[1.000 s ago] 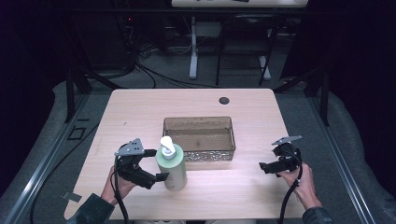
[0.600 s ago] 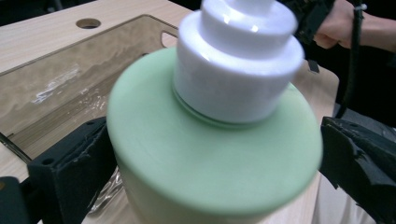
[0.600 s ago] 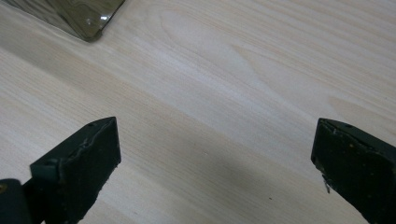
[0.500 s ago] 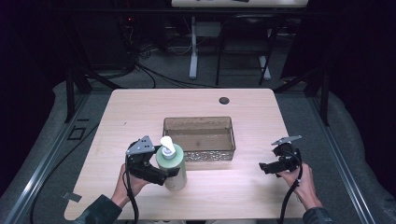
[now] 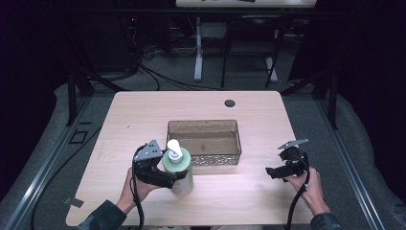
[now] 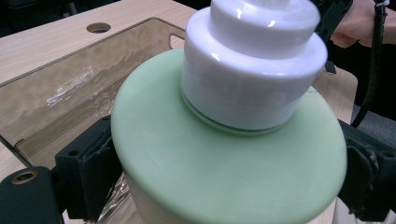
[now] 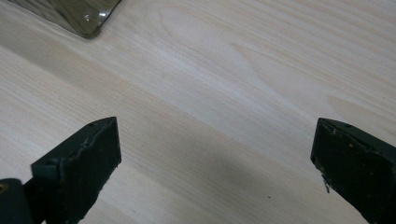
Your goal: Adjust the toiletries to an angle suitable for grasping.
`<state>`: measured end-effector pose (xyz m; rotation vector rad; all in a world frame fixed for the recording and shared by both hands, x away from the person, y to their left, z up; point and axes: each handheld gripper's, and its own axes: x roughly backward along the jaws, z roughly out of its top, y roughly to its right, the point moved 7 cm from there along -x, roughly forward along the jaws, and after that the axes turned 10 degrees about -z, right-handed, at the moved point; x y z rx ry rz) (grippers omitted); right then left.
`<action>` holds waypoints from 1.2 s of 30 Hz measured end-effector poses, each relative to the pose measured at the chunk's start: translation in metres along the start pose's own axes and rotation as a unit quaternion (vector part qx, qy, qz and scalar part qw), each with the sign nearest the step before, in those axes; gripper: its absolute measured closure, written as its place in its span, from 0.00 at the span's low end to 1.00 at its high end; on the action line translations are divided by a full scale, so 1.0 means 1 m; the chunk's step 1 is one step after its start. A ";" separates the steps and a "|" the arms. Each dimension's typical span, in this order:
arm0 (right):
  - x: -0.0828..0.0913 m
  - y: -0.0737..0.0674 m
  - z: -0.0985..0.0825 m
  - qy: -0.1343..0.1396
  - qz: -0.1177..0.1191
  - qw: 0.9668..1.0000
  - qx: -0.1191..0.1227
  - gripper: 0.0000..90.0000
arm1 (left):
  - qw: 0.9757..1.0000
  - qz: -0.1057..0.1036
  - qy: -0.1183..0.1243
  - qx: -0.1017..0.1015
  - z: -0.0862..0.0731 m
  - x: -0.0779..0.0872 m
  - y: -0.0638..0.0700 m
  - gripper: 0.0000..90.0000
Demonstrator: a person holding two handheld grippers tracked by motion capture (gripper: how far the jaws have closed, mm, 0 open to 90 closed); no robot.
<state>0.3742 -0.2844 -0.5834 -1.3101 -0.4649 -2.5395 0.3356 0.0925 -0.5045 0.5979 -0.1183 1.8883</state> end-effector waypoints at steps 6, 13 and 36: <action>0.000 0.000 0.000 -0.002 -0.002 1.000 -0.001 0.02 | 1.000 -0.001 -0.002 -0.004 0.002 -0.005 0.002 0.11; 0.000 0.001 -0.001 -0.004 -0.006 1.000 0.001 0.02 | 1.000 -0.004 -0.004 -0.008 0.007 -0.016 0.005 0.11; 0.000 0.004 -0.004 -0.012 -0.022 1.000 0.012 0.02 | 0.999 -0.036 -0.010 -0.035 0.031 -0.068 0.016 0.12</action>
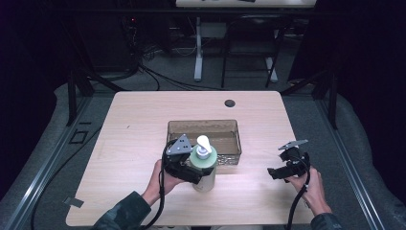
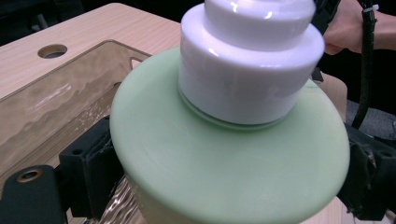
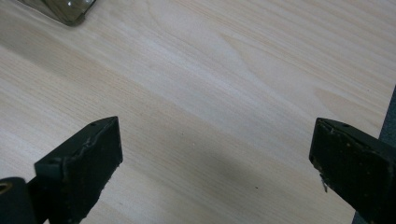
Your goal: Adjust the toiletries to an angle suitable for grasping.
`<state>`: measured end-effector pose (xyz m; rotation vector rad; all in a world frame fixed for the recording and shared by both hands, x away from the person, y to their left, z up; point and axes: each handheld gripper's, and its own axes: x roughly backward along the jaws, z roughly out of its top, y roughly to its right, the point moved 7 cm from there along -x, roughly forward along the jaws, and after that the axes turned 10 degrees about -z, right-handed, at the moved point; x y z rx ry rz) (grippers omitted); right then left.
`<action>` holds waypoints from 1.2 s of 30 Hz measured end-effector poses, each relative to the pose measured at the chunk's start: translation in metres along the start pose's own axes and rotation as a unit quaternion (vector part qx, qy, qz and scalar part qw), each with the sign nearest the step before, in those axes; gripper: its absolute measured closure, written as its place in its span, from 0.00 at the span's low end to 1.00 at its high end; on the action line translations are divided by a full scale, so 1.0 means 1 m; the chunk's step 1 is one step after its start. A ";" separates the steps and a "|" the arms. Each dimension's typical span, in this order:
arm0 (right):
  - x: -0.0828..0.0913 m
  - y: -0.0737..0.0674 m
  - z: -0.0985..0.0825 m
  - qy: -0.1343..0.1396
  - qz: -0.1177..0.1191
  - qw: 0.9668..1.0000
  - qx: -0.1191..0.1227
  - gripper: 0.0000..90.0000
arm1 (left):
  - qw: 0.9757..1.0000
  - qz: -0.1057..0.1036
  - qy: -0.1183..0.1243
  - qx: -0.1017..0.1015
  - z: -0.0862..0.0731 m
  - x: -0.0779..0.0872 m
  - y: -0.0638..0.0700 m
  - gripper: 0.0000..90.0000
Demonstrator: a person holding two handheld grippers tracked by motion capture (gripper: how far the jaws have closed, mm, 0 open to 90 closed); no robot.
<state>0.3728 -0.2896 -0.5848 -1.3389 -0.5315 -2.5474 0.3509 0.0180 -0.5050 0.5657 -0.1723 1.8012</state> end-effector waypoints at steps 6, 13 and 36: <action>0.001 0.001 0.000 0.000 0.000 1.000 -0.003 0.02 | 1.000 0.001 0.002 0.003 0.007 -0.011 0.000 0.12; 0.001 0.001 0.000 0.001 0.001 1.000 -0.003 0.02 | 1.000 0.010 0.006 0.006 0.014 -0.027 0.002 0.12; 0.002 0.000 0.001 0.004 0.001 1.000 -0.001 0.02 | 0.998 0.053 0.016 0.018 0.036 -0.073 0.011 0.12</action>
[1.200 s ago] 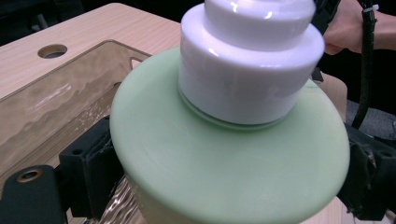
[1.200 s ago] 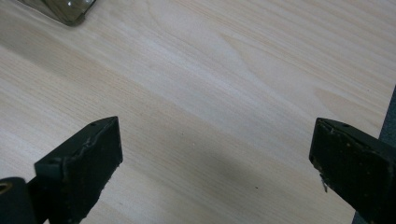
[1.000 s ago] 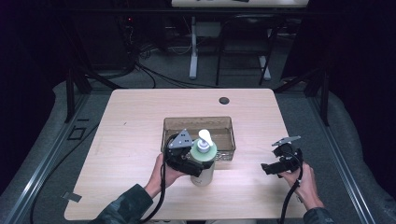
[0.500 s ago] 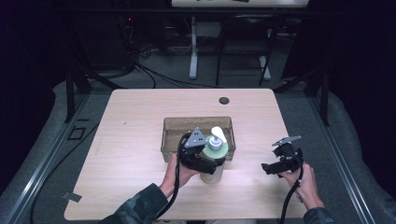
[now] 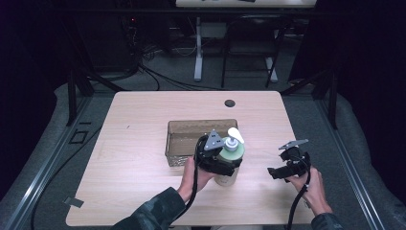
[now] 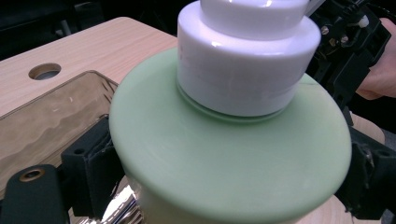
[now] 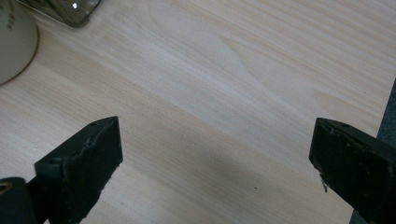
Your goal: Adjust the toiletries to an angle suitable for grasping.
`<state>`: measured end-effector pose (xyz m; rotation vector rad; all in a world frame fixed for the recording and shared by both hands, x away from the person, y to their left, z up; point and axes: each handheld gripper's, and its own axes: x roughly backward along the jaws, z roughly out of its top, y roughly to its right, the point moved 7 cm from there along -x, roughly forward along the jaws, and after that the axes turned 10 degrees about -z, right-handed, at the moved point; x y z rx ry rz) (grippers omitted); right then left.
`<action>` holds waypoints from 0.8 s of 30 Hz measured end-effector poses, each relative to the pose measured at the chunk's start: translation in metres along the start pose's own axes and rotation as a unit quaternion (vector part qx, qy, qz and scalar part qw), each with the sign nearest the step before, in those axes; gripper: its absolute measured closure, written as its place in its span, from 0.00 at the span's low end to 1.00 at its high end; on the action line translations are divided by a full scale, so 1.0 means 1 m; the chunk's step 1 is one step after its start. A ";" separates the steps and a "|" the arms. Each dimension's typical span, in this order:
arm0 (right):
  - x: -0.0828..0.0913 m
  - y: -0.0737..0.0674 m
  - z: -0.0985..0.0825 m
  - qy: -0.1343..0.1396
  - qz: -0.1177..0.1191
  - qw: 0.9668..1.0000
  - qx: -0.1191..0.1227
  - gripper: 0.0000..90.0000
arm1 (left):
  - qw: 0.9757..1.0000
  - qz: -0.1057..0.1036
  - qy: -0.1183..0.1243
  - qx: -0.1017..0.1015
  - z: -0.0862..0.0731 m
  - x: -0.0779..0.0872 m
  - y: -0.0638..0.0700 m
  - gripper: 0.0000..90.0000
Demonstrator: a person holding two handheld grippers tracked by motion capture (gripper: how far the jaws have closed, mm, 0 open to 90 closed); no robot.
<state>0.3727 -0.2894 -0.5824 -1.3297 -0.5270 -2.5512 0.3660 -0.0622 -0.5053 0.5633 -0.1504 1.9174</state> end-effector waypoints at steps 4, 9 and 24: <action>0.001 0.000 0.000 0.000 0.000 1.000 0.000 0.02 | 1.000 0.002 0.000 0.002 0.002 -0.004 0.002 0.12; 0.001 0.000 0.000 0.001 0.001 1.000 0.002 0.02 | 1.000 0.001 -0.005 -0.004 0.003 -0.008 0.005 0.12; 0.003 0.001 0.000 0.002 0.005 1.000 -0.001 0.02 | 0.999 -0.002 -0.027 -0.019 -0.005 0.010 -0.001 0.00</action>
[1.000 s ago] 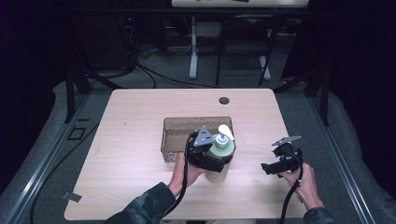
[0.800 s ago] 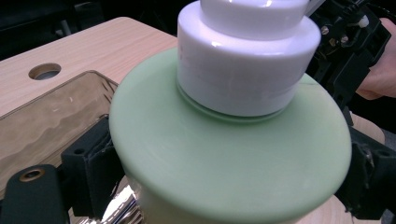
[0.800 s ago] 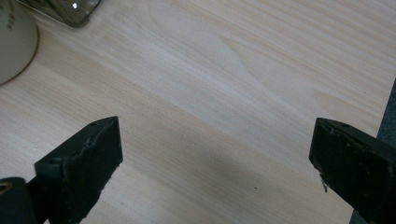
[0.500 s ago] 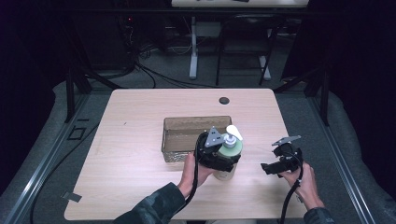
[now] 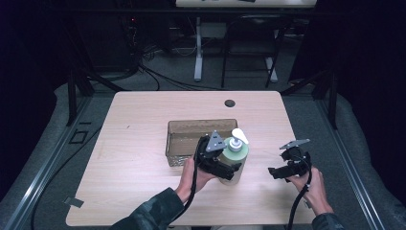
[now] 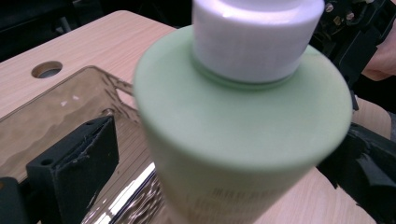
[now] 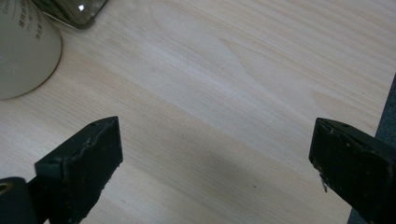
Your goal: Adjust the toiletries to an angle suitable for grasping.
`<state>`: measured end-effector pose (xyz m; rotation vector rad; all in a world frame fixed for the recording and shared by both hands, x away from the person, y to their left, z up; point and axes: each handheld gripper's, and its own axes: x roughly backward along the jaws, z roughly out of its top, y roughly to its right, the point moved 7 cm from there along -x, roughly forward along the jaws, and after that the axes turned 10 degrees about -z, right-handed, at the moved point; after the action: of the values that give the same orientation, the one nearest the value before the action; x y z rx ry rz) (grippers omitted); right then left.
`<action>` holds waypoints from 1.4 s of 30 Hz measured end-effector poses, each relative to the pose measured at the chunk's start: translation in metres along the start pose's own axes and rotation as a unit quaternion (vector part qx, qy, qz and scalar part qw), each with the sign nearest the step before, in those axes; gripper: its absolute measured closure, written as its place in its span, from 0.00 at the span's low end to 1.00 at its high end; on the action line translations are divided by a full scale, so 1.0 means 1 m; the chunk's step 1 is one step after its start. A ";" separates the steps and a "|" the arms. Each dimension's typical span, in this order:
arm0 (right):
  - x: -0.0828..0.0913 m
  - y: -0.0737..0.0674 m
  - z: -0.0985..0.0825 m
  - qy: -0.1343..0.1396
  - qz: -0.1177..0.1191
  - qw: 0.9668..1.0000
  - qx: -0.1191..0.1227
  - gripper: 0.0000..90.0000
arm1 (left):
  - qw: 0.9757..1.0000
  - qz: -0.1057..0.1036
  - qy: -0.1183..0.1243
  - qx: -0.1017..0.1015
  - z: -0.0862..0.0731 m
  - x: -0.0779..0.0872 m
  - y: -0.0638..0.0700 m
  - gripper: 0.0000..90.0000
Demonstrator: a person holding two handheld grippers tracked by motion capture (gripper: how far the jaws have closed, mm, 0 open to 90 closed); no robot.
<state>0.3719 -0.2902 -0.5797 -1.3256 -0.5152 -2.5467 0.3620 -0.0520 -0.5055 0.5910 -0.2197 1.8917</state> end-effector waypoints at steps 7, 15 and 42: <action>0.000 -0.001 0.000 -0.001 -0.001 1.000 0.002 0.02 | 1.000 -0.003 -0.023 -0.001 -0.018 0.022 -0.008 0.00; -0.001 -0.002 -0.001 -0.006 0.000 1.000 0.004 0.03 | 0.998 0.011 -0.056 0.014 -0.044 0.045 -0.024 0.00; 0.004 -0.001 0.006 0.000 0.001 1.000 0.008 0.02 | 0.988 0.055 -0.130 0.056 -0.117 0.130 -0.075 0.00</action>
<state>0.3735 -0.2874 -0.5730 -1.3210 -0.5313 -2.5354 0.3579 0.1332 -0.5507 0.9200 -0.3207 1.9386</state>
